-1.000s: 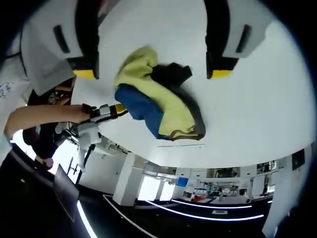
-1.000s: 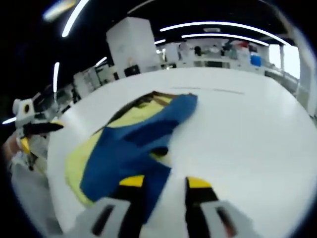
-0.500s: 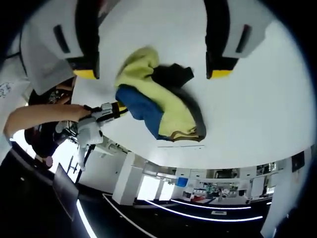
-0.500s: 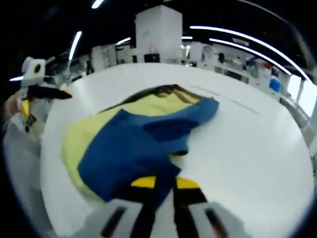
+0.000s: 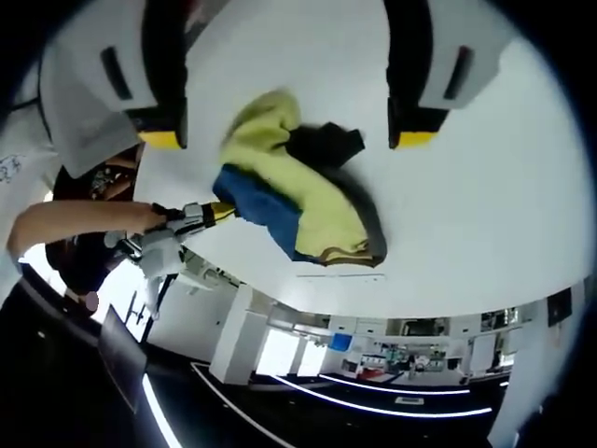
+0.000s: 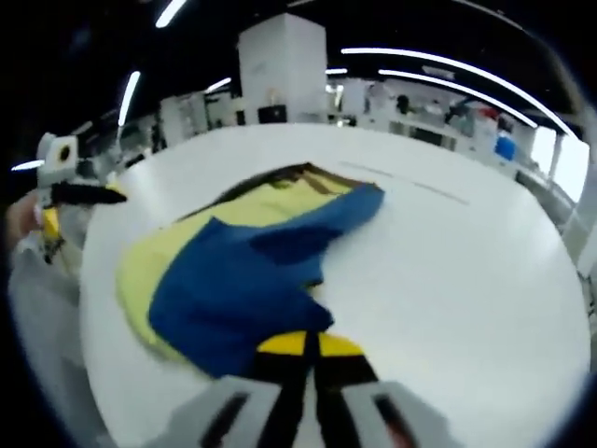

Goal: Fold the garment on the visible template until the final outline fits inside the template.

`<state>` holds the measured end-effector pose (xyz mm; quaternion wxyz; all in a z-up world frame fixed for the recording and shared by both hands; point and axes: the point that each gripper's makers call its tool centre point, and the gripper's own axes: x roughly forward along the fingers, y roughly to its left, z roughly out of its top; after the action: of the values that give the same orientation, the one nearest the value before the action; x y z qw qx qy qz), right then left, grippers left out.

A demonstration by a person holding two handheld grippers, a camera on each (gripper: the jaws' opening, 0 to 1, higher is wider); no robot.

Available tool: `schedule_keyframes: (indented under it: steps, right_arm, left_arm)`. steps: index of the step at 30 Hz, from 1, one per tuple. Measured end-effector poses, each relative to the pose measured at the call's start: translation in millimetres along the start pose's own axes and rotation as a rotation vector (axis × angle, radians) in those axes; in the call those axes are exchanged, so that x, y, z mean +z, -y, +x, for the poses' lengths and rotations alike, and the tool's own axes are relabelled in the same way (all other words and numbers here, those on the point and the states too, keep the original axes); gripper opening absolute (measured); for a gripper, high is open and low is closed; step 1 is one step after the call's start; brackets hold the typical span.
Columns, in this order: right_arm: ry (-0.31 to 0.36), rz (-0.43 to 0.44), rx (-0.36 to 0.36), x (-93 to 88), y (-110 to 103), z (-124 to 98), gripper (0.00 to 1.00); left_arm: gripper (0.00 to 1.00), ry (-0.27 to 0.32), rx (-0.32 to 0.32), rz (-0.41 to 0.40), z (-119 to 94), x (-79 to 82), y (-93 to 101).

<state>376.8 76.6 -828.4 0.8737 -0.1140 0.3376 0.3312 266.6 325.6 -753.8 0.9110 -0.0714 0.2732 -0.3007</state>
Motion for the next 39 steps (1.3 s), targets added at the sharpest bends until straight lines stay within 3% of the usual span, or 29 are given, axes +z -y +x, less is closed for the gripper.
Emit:
schedule_keyframes:
  steps: [5, 11, 15, 25, 30, 34, 36, 39]
  right_arm:
    - [-0.014, 0.029, -0.093, -15.5, 46, -23, 0.0]
    - [-0.03, 0.14, -0.215, -45.8, 107, -60, 0.0]
    - [-0.041, 0.167, -0.278, -60.0, 138, -79, 0.0]
    - [-0.083, 0.23, -0.383, -89.2, 200, -108, 0.0]
    - [-0.073, 0.298, -0.417, -93.7, 217, -112, 0.0]
    - [-0.093, 0.298, -0.452, -99.1, 247, -119, 0.0]
    - [-0.09, 0.308, -0.465, -98.7, 243, -122, 0.0]
    - [-0.09, 0.317, -0.483, -100.7, 263, -127, 0.0]
  left_arm:
    - [0.85, -0.012, -0.004, 0.007, 2, -1.8, -1.1]
    - [0.85, -0.023, -0.009, 0.009, 5, -2.8, -1.1]
    - [0.85, -0.033, -0.012, 0.009, 8, -3.9, -0.1]
    - [0.85, -0.063, -0.021, 0.015, 17, -7.2, 4.8]
    - [0.85, -0.069, -0.019, 0.009, 19, -8.0, 6.7]
    - [0.85, -0.079, -0.012, 0.003, 19, -10.1, 5.6]
    - [0.85, -0.083, -0.009, 0.001, 19, -11.2, 5.1]
    - [0.85, -0.093, -0.006, -0.002, 19, -12.8, 4.5]
